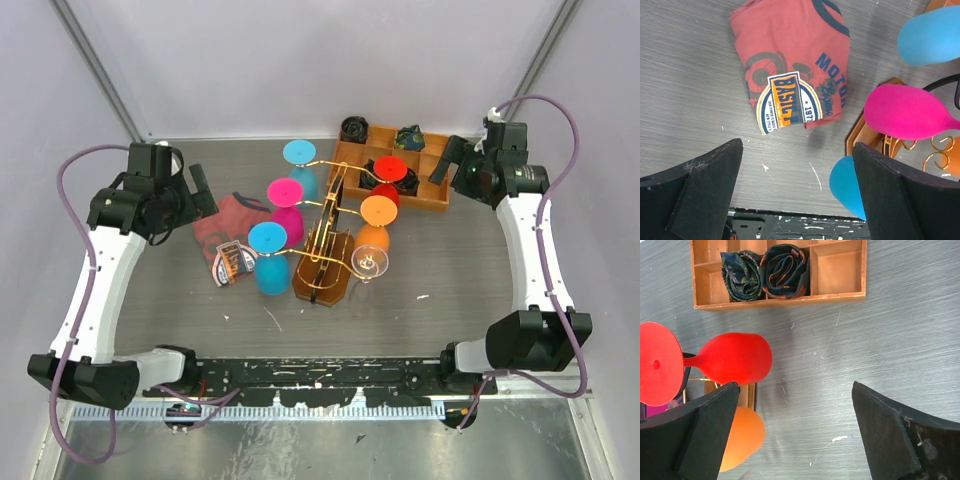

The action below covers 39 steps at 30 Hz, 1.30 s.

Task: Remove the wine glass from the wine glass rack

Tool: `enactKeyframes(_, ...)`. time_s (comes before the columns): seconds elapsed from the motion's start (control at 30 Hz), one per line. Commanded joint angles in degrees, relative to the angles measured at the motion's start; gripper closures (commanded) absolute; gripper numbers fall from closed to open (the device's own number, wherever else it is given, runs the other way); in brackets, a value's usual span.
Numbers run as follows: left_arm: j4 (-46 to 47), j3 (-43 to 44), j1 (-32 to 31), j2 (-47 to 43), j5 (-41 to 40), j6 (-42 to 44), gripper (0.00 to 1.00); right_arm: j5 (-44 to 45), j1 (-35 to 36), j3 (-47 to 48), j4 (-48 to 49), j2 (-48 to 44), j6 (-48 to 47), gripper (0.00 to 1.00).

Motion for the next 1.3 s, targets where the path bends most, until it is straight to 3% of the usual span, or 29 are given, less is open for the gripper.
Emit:
enactKeyframes(0.0, 0.8, -1.7, 0.2, 1.4, 2.2, 0.5, 0.01, -2.7, 0.1, 3.2, 2.6, 0.9, 2.3, 0.0)
enactKeyframes(0.1, 0.8, -2.8, 0.2, 4.1, 1.7, 0.4, 0.01, -3.6, 0.0, 3.4, 6.1, 3.4, 4.0, 0.0)
enactKeyframes(0.27, 2.7, -5.2, 0.2, 6.4, 1.1, 0.5, 0.01, -7.5, 0.0, 13.7, 4.0, 16.1, 3.7, 0.0)
enactKeyframes(0.47, 3.3, -6.4, 0.3, 8.8, -0.1, 1.9, 0.01, -4.2, 0.3, 23.5, 9.7, 27.5, 4.8, 0.0)
enactKeyframes(0.77, 5.1, -8.6, 0.3, 11.1, -1.9, 2.8, 0.01, -5.4, 0.6, 38.7, 6.5, 47.0, 6.1, 0.0)
enactKeyframes(1.27, 6.6, -8.8, 0.4, 16.8, -1.1, 3.1, 0.01, 6.3, 3.9, 47.3, 2.9, 61.7, 11.3, 0.0)
